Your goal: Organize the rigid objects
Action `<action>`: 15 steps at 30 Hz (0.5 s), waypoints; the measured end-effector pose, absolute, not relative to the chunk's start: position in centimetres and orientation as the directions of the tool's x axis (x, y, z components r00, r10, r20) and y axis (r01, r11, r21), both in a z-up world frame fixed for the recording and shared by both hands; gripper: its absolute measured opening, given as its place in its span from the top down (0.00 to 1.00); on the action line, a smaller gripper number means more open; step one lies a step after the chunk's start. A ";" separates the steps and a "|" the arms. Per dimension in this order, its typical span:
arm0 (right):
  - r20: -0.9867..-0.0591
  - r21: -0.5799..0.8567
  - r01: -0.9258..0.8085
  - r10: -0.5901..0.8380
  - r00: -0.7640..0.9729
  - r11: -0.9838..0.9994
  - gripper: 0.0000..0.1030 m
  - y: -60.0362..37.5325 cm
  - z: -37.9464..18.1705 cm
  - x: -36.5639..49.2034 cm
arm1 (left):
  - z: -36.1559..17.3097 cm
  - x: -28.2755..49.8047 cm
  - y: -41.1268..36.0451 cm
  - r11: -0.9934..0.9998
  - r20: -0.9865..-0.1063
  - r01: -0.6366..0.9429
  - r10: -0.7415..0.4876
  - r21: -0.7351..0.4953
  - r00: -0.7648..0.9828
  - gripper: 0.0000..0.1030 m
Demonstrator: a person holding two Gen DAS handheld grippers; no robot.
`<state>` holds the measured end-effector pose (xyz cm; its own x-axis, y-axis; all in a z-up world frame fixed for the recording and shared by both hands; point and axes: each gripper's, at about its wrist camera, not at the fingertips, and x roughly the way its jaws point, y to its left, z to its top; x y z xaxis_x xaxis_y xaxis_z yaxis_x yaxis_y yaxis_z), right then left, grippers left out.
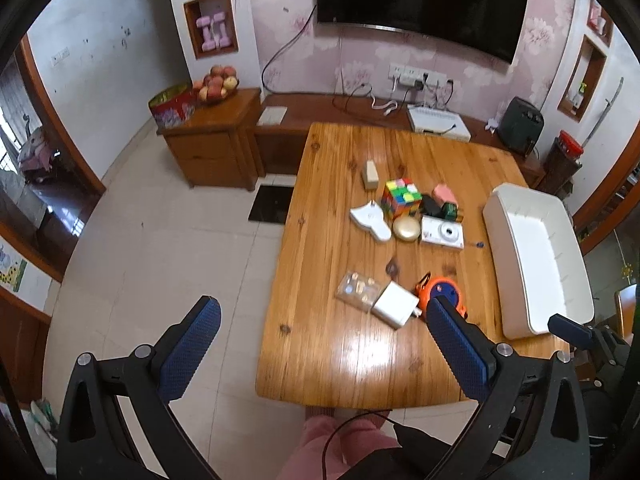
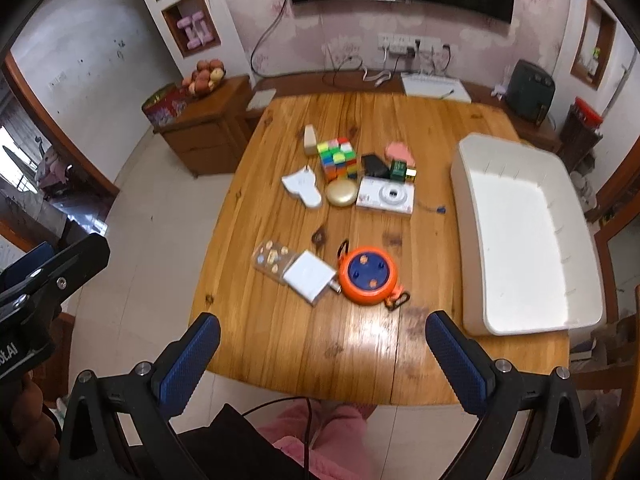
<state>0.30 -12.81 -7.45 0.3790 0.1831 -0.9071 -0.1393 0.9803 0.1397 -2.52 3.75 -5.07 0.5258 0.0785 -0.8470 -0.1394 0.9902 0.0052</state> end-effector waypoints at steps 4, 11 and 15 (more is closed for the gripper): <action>-0.926 0.155 -0.124 0.188 0.327 0.980 0.00 -13.2 -8.6 0.3 | -6.1 -2.4 3.5 0.988 -0.872 -0.151 0.104 0.035 0.479 0.01; -0.948 0.160 -0.099 0.181 0.263 0.982 0.00 -14.6 -10.3 0.3 | -8.0 -1.9 2.7 0.987 -0.916 -0.155 0.100 0.042 0.389 0.01; -0.954 0.144 -0.103 0.166 0.250 0.984 0.00 -15.4 -11.0 0.4 | -9.0 -1.5 1.8 0.987 -0.932 -0.150 0.102 0.051 0.349 0.01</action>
<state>0.43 -15.41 -11.03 0.2499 0.1657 -0.9540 -0.1032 0.9842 0.1439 -1.48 1.82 -8.98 0.3486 0.1015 -0.9318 -0.1500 0.9873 0.0515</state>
